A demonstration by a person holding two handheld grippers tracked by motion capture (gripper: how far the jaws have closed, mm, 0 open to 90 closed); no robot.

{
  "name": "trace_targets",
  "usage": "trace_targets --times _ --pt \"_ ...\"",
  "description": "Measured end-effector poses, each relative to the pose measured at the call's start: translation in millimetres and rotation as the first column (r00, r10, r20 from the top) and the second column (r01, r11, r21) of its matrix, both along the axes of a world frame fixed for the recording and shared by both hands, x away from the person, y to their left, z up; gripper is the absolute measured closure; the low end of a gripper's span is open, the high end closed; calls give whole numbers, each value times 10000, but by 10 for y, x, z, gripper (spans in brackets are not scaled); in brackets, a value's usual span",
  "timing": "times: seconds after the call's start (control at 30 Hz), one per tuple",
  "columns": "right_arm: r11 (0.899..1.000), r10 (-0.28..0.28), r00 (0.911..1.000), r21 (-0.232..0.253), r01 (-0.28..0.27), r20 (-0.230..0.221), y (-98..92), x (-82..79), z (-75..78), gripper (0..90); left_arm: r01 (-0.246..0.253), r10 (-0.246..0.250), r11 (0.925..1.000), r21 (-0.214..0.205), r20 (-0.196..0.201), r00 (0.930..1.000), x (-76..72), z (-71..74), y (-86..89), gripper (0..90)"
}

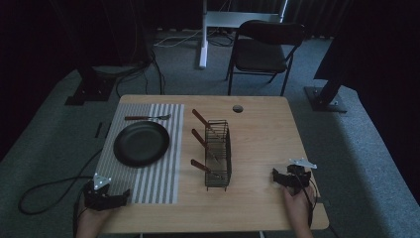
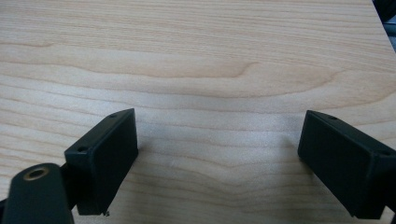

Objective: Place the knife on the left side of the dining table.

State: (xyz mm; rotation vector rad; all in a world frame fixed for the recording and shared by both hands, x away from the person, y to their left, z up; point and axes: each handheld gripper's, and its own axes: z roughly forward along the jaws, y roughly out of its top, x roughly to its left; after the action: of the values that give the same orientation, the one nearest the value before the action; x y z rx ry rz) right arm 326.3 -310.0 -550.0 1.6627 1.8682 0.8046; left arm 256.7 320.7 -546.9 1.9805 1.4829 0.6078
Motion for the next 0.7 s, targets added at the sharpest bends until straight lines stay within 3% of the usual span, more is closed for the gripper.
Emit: trace_targets --times 0.7 --pt "10000 -2 10000 0 2 -2 0 0 0 111 213 -213 9998 41 -146 9997 14 15 15 4"
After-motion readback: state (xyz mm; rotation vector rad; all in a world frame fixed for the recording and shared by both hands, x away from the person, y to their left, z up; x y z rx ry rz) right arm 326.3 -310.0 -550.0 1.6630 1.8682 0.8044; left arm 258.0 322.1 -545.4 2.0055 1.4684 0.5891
